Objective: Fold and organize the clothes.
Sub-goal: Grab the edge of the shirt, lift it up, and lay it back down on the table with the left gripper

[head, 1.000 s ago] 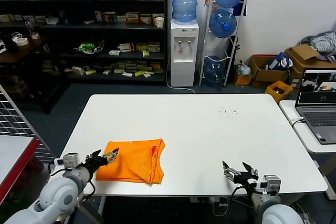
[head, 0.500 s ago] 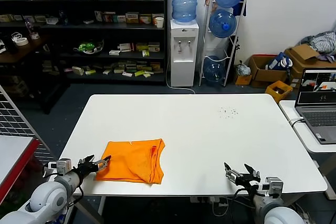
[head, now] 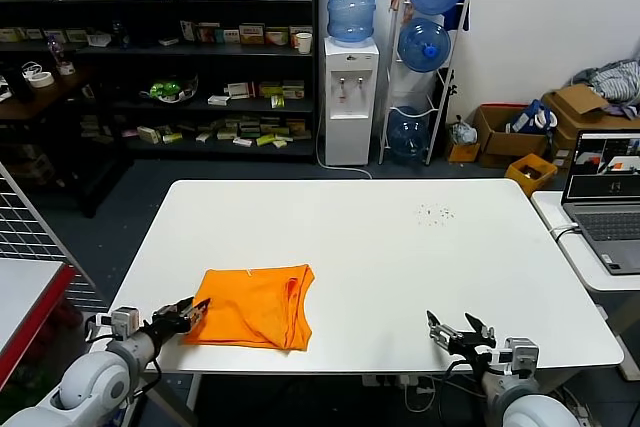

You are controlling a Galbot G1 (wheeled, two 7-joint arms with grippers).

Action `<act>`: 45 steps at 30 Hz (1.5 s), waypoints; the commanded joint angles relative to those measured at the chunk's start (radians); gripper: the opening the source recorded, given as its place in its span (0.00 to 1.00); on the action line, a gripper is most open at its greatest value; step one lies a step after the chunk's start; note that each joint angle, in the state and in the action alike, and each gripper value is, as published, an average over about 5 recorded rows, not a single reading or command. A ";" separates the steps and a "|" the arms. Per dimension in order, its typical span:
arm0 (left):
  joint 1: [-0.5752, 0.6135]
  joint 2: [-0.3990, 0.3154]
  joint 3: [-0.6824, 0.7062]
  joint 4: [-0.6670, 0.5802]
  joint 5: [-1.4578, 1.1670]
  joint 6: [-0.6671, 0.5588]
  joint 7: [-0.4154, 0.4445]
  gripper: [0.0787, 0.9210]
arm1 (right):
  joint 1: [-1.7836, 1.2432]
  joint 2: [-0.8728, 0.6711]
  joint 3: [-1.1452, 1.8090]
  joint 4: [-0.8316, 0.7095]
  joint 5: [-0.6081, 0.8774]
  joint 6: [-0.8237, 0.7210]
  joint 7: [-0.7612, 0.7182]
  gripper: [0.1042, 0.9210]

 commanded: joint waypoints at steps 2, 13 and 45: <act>0.001 -0.008 -0.001 -0.009 0.012 -0.020 0.008 0.35 | -0.002 0.000 0.002 0.002 0.001 0.000 0.001 0.88; 0.039 -0.041 -0.041 -0.181 -0.018 0.022 -0.117 0.02 | 0.001 0.002 -0.002 -0.002 0.000 0.004 -0.002 0.88; 0.136 0.395 -0.343 -0.200 -0.210 0.190 -0.419 0.02 | 0.102 -0.038 -0.064 -0.040 -0.025 0.039 -0.034 0.88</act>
